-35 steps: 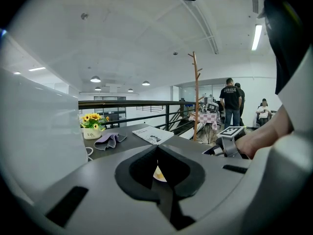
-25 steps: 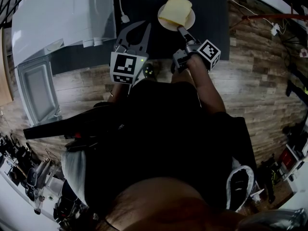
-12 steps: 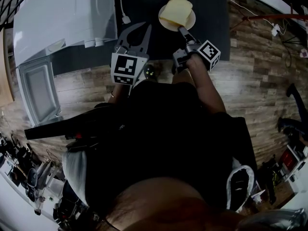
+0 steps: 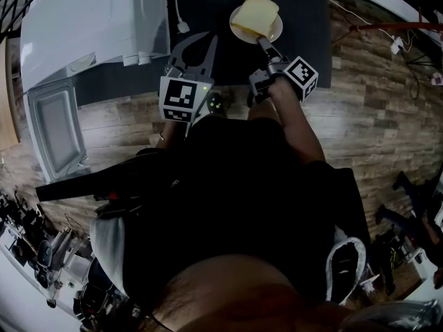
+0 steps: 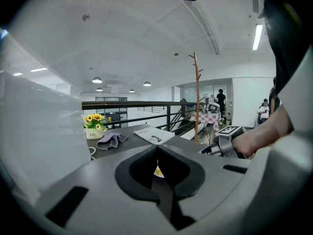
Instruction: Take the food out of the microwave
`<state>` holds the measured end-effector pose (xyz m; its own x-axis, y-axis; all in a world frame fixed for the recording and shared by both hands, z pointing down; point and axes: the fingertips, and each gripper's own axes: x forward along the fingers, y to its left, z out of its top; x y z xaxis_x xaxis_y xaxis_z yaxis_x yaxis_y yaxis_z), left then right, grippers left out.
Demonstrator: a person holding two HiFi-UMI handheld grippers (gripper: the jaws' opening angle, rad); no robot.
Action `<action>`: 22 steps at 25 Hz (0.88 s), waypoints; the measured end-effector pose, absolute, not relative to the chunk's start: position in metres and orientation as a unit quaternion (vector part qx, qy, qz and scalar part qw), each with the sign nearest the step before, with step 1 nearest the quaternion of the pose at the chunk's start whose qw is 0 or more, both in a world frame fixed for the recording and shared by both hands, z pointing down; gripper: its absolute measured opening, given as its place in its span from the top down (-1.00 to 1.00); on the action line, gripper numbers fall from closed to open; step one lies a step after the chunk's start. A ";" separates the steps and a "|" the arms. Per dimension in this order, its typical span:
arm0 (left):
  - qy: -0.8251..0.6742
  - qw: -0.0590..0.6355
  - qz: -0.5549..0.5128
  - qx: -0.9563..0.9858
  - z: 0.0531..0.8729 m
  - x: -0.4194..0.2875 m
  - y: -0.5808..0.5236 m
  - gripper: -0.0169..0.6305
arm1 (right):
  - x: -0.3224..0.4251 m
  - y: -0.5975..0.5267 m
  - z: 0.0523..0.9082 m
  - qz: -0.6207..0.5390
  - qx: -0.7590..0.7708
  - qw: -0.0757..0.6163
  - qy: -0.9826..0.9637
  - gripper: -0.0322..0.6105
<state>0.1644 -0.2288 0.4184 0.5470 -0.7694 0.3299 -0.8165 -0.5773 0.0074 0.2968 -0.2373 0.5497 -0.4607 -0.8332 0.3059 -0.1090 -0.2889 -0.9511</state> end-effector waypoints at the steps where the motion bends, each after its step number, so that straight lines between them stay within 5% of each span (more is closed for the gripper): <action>1: -0.453 0.080 0.147 0.876 0.418 0.164 -0.229 0.93 | 0.297 -0.237 0.550 -0.671 -0.442 0.271 0.530 0.83; 22: -0.464 0.083 0.141 0.870 0.418 0.165 -0.230 0.93 | 0.300 -0.242 0.546 -0.670 -0.453 0.218 0.547 0.58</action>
